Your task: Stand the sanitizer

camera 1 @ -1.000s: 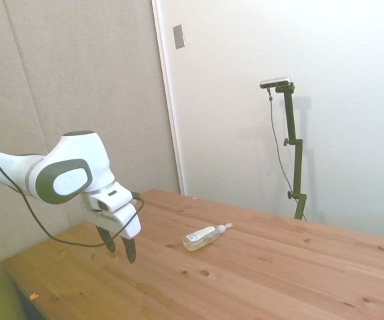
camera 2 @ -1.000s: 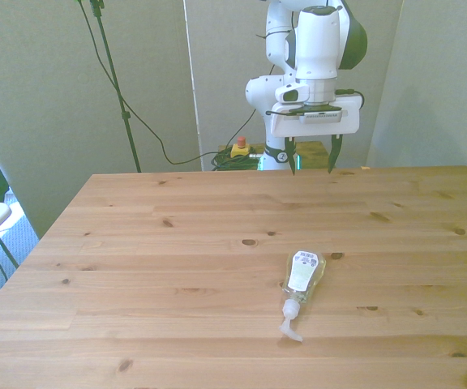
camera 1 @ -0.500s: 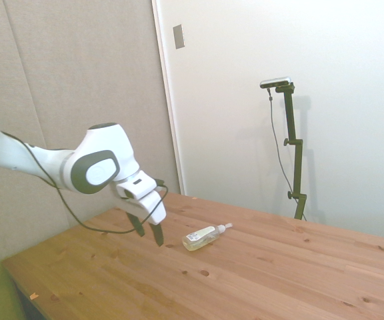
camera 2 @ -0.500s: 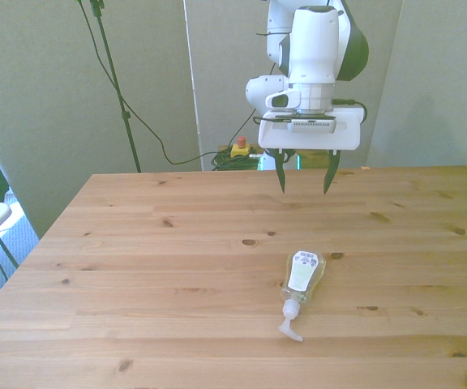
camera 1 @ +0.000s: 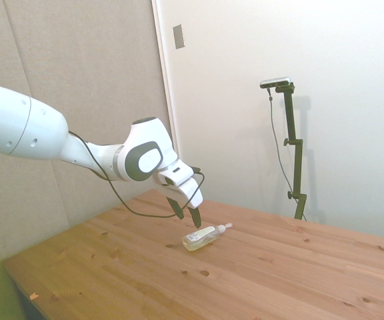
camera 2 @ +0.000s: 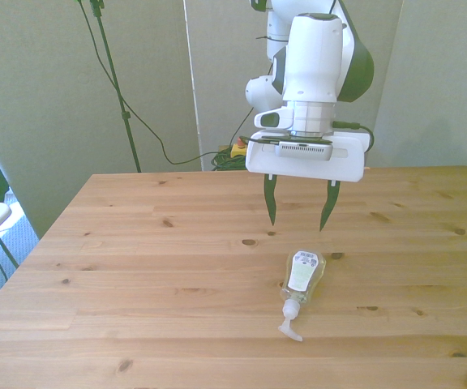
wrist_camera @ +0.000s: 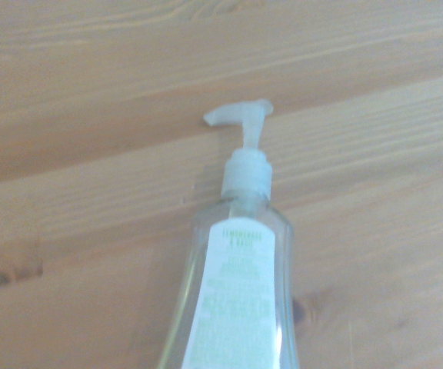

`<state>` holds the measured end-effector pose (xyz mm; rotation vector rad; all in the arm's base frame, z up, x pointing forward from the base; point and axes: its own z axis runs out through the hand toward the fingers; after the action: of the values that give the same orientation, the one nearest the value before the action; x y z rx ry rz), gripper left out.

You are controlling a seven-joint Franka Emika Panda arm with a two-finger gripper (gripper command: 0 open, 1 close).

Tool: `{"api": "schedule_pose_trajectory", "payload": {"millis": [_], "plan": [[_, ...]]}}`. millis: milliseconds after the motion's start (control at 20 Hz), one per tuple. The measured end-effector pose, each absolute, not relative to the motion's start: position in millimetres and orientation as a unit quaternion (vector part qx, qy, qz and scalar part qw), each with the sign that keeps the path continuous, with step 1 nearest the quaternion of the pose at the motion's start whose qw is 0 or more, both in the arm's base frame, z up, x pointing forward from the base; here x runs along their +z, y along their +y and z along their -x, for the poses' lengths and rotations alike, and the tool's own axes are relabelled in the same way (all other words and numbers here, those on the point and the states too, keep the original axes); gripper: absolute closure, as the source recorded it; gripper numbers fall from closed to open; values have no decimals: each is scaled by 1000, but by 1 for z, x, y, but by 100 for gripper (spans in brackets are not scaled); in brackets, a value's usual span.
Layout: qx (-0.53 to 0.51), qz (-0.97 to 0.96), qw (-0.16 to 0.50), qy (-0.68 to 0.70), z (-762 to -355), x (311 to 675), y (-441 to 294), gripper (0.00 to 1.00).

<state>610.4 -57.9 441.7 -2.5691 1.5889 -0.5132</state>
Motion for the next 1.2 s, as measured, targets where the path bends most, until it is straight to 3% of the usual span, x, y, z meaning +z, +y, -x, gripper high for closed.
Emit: {"api": "schedule_pose_trajectory", "payload": {"millis": [400,1100,1150,1200], "plan": [[-204,810,45,548,-686,398,-78,0],[-203,802,47,560,-734,355,-84,0],[-201,801,47,562,-735,354,-84,100],[-199,801,47,563,-736,354,-84,100]]}}
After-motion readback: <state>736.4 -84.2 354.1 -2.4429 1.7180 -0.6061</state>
